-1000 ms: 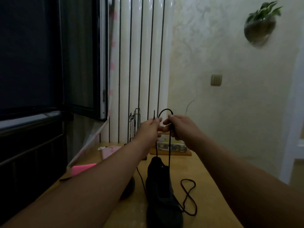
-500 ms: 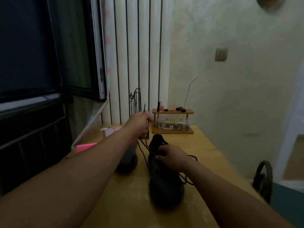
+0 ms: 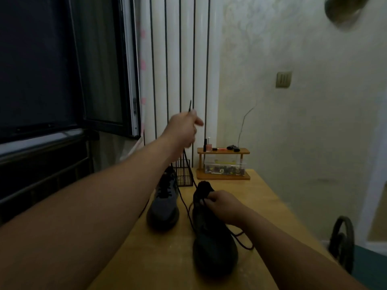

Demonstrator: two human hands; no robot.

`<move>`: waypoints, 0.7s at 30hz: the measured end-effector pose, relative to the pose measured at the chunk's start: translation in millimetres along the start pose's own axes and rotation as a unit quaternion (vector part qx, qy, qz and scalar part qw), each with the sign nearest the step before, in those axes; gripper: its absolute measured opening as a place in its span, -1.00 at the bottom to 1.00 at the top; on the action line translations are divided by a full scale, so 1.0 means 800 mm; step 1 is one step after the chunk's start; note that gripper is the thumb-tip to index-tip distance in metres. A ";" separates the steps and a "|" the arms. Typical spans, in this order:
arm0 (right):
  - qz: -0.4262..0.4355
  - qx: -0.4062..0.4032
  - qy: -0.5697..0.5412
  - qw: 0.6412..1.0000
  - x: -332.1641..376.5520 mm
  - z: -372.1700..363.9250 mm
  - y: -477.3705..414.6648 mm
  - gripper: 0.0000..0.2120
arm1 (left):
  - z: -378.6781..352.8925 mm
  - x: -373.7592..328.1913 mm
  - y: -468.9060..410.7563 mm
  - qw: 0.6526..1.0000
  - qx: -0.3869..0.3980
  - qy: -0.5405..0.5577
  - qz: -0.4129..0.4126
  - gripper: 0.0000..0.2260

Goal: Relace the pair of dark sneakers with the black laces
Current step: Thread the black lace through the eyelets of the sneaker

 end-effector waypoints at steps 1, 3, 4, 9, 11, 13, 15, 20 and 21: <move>0.021 -0.039 -0.079 0.996 0.006 0.021 0.011 -0.71 | -0.004 0.014 0.004 1.000 0.005 0.000 0.013 -0.62; 0.052 -0.112 -0.220 0.968 0.021 0.070 0.037 -0.61 | -0.006 0.040 0.011 0.999 -0.004 0.014 0.035 -0.63; 0.065 -0.131 -0.254 0.956 0.031 0.092 0.047 -0.57 | -0.008 0.048 0.012 0.999 -0.009 0.018 0.040 -0.62; 0.153 -0.175 -0.184 0.955 0.105 0.162 0.073 -0.58 | -0.051 0.032 0.004 0.999 0.043 -0.014 0.015 -0.62; 0.185 -0.178 -0.139 0.956 0.130 0.178 0.077 -0.57 | -0.065 0.011 0.000 0.998 0.062 0.001 -0.009 -0.63; 0.197 -0.165 -0.091 0.962 0.153 0.190 0.081 -0.57 | -0.069 -0.011 -0.004 0.997 0.071 0.033 -0.028 -0.65; 0.194 -0.153 -0.057 0.967 0.167 0.201 0.084 -0.59 | -0.067 -0.027 -0.009 0.995 0.075 0.061 -0.038 -0.65; 0.204 -0.098 -0.031 0.973 0.194 0.214 0.097 -0.72 | -0.061 -0.065 -0.013 0.995 0.083 0.025 -0.057 -0.63; 0.205 -0.087 -0.017 0.975 0.196 0.213 0.098 -0.73 | -0.061 -0.067 -0.012 0.995 0.086 0.016 -0.055 -0.62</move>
Point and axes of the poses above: each hand's wrist, its own y-axis away from the middle knuckle, its own z-axis out of the back of the hand, x = y × z, the point moved 10 cm from there along -y, towards the middle knuckle, and after that the axes turned 15 degrees about x, right-handed, at the moved point
